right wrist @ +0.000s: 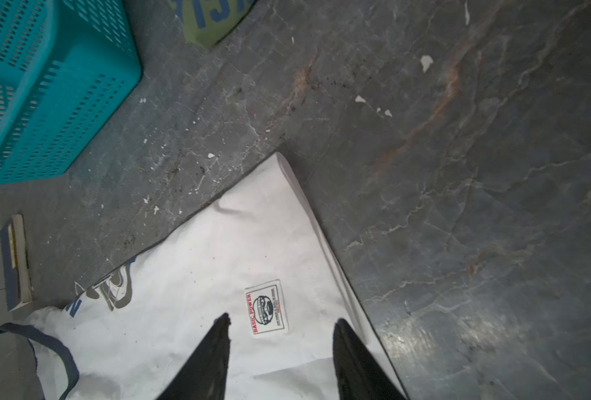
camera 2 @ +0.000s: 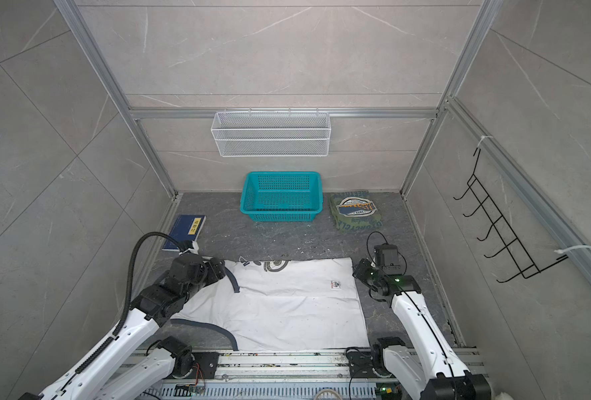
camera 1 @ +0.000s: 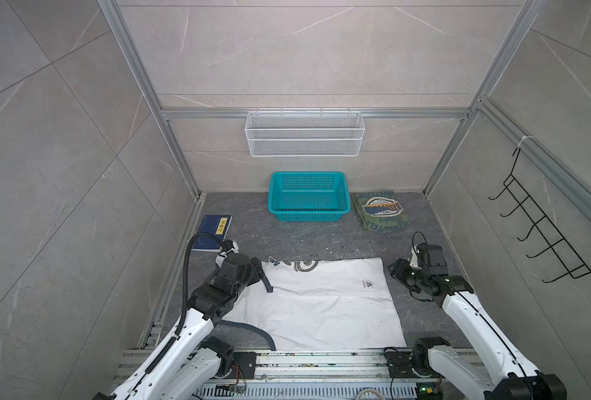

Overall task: Fold and stack tank tops
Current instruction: Fold the tank top at the center of the table, then smooth out the tank top at the center of the table.

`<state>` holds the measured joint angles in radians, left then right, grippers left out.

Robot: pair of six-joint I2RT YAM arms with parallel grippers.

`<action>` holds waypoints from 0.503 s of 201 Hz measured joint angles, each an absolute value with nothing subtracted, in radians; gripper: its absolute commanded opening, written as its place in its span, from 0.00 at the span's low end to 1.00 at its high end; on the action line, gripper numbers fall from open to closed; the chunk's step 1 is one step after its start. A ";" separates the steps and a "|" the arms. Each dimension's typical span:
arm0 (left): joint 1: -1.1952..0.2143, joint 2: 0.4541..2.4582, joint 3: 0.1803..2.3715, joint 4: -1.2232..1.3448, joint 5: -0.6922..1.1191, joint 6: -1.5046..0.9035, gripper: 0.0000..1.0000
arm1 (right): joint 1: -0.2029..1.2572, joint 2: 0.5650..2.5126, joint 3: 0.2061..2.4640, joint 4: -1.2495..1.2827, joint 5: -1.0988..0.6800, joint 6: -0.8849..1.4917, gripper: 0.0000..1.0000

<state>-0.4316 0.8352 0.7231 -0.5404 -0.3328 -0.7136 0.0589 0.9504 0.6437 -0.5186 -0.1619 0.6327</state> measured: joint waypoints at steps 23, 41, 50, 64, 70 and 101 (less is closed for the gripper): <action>-0.247 0.961 0.801 -0.548 -0.300 -0.710 0.76 | 0.069 0.960 0.644 -0.509 -0.192 0.632 0.51; -0.098 1.093 0.820 -0.526 -0.231 -0.713 0.76 | 0.075 0.970 0.644 -0.501 -0.210 0.632 0.52; -0.047 1.166 0.830 -0.523 -0.205 -0.716 0.75 | 0.075 0.974 0.643 -0.497 -0.218 0.631 0.51; -0.001 1.277 0.855 -0.514 -0.166 -0.719 0.73 | 0.075 0.976 0.643 -0.492 -0.230 0.627 0.52; 0.009 1.317 0.867 -0.506 -0.149 -0.722 0.72 | 0.075 0.978 0.641 -0.488 -0.236 0.625 0.52; 0.037 1.439 0.903 -0.445 -0.084 -0.729 0.67 | 0.075 0.984 0.624 -0.466 -0.266 0.612 0.53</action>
<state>0.0372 1.4395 0.9031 -0.4454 -0.0841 -0.7288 0.0746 0.9840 0.6243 -0.4664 -0.2657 0.6125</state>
